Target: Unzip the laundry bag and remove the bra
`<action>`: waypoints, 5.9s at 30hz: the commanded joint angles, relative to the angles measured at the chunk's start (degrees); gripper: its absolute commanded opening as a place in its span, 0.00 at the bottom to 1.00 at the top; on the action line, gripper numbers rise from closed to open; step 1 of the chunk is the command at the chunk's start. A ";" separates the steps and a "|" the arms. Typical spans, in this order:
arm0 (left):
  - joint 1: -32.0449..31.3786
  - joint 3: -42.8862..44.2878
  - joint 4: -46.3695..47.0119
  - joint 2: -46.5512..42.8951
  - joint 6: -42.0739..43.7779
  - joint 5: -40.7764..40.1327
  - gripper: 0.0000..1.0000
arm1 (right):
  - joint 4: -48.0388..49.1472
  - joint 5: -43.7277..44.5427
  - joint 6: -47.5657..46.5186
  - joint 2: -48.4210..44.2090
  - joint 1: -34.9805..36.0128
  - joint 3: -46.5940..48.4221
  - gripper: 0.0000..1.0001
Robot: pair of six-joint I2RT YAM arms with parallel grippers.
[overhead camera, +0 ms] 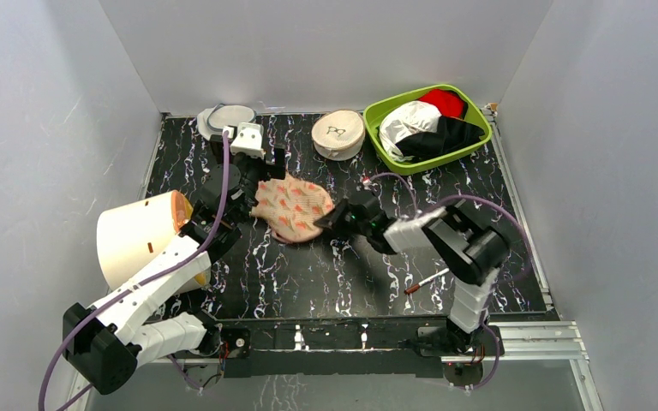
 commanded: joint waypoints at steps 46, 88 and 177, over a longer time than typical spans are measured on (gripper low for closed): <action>0.02 6.91 -9.27 8.58 -11.39 3.41 0.98 | -33.92 -26.98 -37.17 -35.30 -1.56 -1.06 0.98; -12.10 36.40 -62.97 49.55 -44.39 5.16 0.98 | -37.60 11.71 -51.28 -56.23 -12.97 -15.60 0.98; -13.74 -8.54 -18.29 6.30 13.51 39.99 0.00 | -10.17 -25.69 -50.77 -57.40 -15.61 -28.63 0.98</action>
